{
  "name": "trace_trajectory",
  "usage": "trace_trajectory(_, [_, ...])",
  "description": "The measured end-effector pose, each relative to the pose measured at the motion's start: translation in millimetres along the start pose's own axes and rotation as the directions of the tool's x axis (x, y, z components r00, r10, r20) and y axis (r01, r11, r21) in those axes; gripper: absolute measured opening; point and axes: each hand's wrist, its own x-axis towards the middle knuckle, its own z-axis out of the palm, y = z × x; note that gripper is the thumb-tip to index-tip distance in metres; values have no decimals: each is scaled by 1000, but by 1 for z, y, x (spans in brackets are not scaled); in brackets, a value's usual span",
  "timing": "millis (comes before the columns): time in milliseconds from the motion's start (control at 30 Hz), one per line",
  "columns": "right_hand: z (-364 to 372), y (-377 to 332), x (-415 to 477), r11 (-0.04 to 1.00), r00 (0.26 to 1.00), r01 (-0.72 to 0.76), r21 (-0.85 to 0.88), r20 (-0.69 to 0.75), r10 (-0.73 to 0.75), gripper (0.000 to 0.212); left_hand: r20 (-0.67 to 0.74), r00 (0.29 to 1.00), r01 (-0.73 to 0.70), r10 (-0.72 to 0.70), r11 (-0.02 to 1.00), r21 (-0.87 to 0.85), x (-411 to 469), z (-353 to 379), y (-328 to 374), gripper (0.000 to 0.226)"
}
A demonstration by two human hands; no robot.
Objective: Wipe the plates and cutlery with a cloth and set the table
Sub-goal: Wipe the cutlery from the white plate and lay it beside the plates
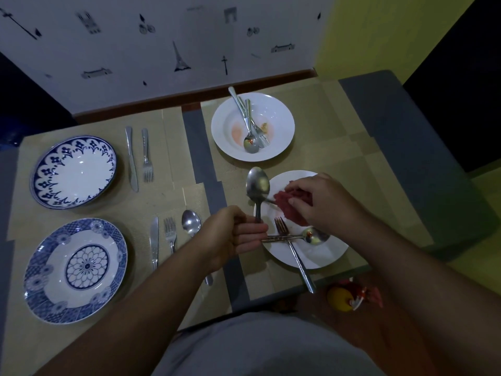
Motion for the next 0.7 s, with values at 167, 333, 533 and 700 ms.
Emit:
trace_trajectory(167, [-1, -2, 0, 1000, 1000, 4, -10, 9, -3, 28, -6, 1000, -13, 14, 998, 61, 1, 0, 1, 43])
trace_trajectory(333, [-1, -5, 1, 1000, 1000, 12, 3, 22, -12, 29, 13, 999, -39, 38, 993, 115, 3, 0, -2, 40])
trace_trajectory(533, [2, -1, 3, 999, 999, 34, 20, -1, -34, 24, 9, 997, -78, 77, 992, 96, 6, -1, -1, 23])
trace_trajectory(700, [5, 1, 4, 995, 995, 96, 22, -26, -95, 23, -20, 990, -139, 142, 984, 108, 4, -3, -2, 24])
